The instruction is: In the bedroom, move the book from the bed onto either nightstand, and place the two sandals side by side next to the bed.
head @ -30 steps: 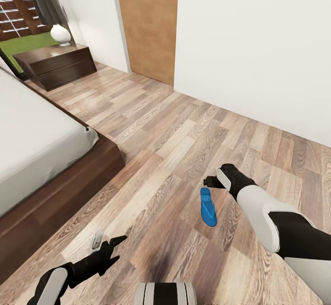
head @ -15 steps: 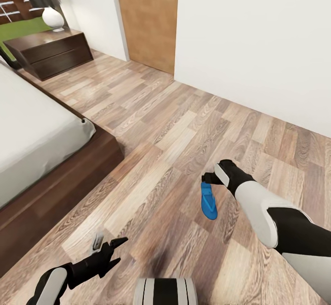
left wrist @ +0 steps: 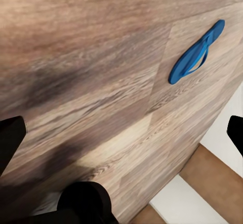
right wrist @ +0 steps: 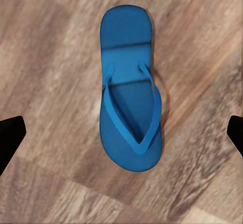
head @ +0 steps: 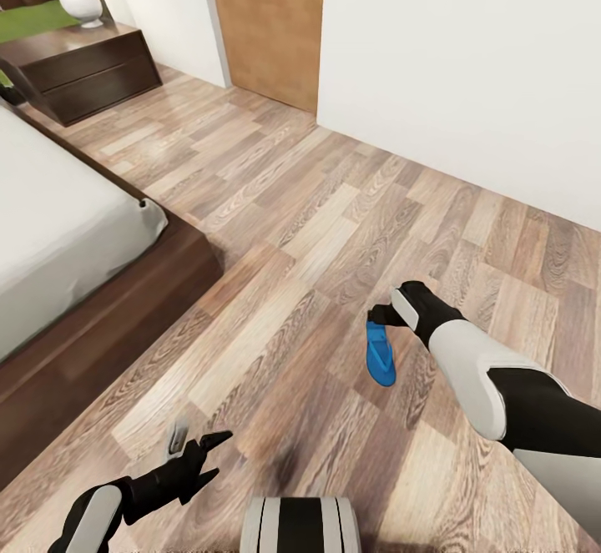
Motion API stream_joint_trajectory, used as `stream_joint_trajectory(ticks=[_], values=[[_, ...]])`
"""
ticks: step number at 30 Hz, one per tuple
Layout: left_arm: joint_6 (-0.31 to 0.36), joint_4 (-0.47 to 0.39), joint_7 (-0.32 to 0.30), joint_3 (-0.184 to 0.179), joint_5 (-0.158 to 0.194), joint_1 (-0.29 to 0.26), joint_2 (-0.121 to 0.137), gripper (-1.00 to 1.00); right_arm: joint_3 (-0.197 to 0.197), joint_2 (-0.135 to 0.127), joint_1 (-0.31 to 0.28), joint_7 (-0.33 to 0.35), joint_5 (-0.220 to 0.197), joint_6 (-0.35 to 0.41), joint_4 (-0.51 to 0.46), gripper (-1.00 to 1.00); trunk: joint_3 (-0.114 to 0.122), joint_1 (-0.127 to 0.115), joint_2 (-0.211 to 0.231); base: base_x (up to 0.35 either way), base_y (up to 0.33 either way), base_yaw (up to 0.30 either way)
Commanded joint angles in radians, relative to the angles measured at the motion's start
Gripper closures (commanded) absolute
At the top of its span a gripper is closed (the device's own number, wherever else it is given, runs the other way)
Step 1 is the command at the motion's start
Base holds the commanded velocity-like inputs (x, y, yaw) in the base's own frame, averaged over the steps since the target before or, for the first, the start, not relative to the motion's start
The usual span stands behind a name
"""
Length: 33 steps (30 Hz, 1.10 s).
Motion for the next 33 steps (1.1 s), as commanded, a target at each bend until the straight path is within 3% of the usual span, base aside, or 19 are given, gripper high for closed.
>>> stream_joint_trajectory(ticks=[1, 33], values=[[0.005, 0.0, -0.008, 0.002, -0.007, -0.001, 0.0, -1.0, -0.002, 0.0, -0.004, -0.009, -0.011, 0.003, -0.002, -1.0, -0.005, 0.0, -0.001, 0.0, 0.0, 0.0], [0.029, -0.009, -0.011, 0.003, -0.006, -0.001, 0.002, -1.0, -0.002, -0.004, -0.072, -0.031, -0.01, 0.018, -0.002, -1.0, -0.128, 0.015, -0.008, 0.0, 0.0, 0.0]])
